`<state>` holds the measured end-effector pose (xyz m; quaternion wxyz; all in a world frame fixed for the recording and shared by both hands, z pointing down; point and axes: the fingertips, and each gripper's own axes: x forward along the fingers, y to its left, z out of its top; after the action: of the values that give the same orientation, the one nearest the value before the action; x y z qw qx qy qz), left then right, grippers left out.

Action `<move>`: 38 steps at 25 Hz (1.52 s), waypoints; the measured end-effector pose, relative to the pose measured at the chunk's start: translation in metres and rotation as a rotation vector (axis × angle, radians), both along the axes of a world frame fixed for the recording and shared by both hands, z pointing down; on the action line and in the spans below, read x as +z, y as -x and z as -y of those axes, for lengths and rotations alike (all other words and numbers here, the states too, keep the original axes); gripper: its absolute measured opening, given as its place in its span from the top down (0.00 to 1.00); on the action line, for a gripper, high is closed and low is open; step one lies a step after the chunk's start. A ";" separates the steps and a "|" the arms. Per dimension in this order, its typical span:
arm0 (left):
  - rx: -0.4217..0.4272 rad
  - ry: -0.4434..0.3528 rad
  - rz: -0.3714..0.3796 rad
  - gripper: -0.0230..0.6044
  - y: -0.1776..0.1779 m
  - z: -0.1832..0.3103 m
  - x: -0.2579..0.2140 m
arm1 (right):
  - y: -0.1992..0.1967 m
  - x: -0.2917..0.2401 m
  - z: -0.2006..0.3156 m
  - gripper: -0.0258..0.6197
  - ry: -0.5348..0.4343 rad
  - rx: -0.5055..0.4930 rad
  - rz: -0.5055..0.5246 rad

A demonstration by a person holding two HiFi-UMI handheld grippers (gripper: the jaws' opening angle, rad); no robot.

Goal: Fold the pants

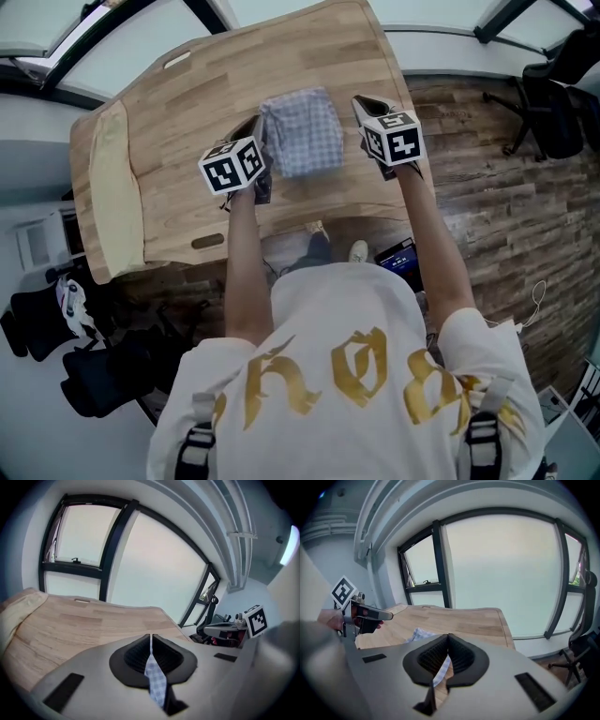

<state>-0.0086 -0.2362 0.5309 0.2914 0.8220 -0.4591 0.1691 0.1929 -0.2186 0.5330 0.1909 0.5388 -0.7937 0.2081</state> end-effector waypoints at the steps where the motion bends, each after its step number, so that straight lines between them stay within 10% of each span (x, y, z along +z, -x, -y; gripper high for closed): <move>1: -0.001 -0.020 0.010 0.89 -0.003 -0.009 -0.007 | -0.001 -0.009 -0.007 0.92 -0.023 0.000 0.006; 15: -0.042 -0.290 0.004 0.89 -0.022 -0.144 -0.107 | 0.015 -0.139 -0.116 0.93 -0.397 -0.089 -0.013; 38: -0.083 -0.377 0.015 0.89 -0.016 -0.182 -0.123 | -0.005 -0.120 -0.186 0.93 -0.357 0.011 -0.019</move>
<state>0.0077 -0.0538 0.4081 0.1357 0.8410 -0.5184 0.0739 0.1978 -0.0322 0.4129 0.0985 0.5705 -0.8132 0.0599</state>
